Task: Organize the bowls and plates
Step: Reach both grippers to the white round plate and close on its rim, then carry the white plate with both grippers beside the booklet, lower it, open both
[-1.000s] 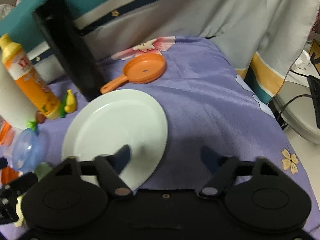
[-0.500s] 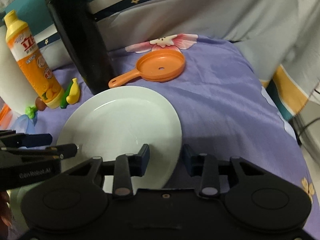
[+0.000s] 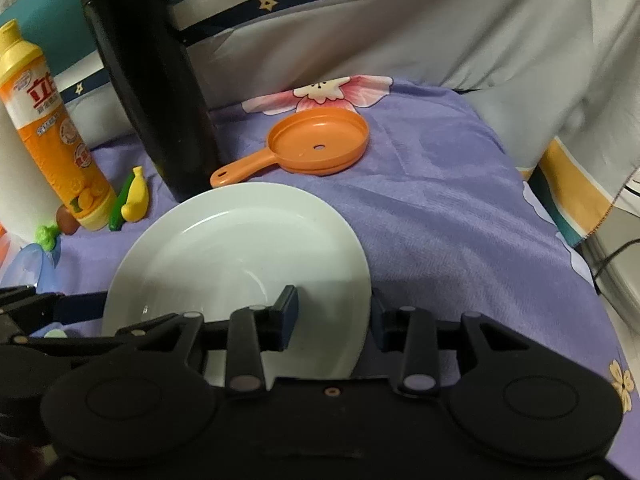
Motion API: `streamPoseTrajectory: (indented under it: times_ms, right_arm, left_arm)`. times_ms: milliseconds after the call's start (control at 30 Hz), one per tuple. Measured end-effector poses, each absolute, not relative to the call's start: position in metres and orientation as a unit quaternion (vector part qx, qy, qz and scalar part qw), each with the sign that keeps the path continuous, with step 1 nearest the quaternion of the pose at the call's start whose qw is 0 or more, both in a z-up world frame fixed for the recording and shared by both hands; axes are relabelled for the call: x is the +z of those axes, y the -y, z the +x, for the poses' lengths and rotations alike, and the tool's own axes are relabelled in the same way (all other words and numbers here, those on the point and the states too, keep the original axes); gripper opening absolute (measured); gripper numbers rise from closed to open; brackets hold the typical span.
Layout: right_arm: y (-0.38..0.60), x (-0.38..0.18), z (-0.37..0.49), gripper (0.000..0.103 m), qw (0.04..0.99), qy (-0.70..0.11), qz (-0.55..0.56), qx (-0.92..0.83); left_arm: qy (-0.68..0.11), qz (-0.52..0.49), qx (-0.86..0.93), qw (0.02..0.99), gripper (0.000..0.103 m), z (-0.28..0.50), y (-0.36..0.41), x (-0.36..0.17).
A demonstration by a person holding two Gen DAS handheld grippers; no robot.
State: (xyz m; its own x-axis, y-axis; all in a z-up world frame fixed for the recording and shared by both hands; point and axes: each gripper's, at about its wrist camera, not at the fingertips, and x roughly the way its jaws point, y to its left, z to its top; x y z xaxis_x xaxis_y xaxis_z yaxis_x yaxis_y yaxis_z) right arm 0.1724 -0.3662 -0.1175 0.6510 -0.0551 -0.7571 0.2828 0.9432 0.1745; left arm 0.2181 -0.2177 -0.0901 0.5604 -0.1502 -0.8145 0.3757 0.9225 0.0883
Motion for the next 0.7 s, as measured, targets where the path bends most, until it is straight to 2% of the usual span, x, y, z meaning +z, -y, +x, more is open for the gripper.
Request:
streamPoseTrajectory:
  times_ms: [100,400,700]
  right_arm:
    - [0.371,-0.113,0.165,0.038,0.895,-0.404,0.165,-0.092]
    - [0.372,-0.092,0.137,0.038,0.891,-0.401,0.195,-0.089]
    - [0.338,-0.052,0.086,0.038,0.903,-0.383,0.187,-0.06]
  left_arm:
    - [-0.444,0.13,-0.147,0.874,0.024,0.216,0.213,-0.086]
    - [-0.43,0.122,-0.148,0.882,0.023,0.186,0.199,-0.059]
    - [-0.406,0.105,-0.138,0.897,0.023,0.139,0.148,-0.019]
